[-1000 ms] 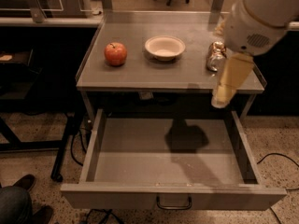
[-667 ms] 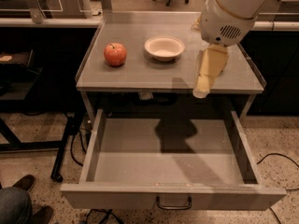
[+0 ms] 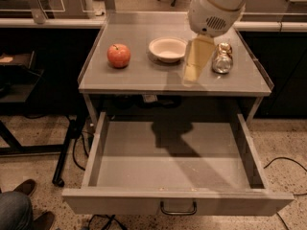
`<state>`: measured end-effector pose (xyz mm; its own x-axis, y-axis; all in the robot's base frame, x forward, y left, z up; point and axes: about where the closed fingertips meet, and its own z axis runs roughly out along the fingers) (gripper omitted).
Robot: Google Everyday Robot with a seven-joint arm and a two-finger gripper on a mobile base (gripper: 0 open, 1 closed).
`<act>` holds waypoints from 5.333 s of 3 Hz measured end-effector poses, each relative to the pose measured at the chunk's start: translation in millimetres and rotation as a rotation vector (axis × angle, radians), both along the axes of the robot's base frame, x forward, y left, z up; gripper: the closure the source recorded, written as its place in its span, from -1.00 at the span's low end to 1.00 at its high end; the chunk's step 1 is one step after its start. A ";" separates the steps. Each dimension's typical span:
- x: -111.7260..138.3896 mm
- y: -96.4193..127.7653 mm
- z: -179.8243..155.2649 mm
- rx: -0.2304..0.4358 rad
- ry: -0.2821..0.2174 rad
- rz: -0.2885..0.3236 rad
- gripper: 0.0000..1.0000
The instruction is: Place apple into top drawer
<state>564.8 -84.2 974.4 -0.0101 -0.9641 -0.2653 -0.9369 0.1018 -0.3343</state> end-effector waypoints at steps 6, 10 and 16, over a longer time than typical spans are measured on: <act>123.7 149.1 -6.2 -0.021 -0.016 0.098 -1.00; 176.8 176.5 -39.8 0.009 0.049 0.109 -1.00; 216.1 193.1 -118.3 -0.010 0.138 0.095 -1.00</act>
Offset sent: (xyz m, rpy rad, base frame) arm 0.1127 0.0688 -0.0163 -0.0668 0.0638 0.0256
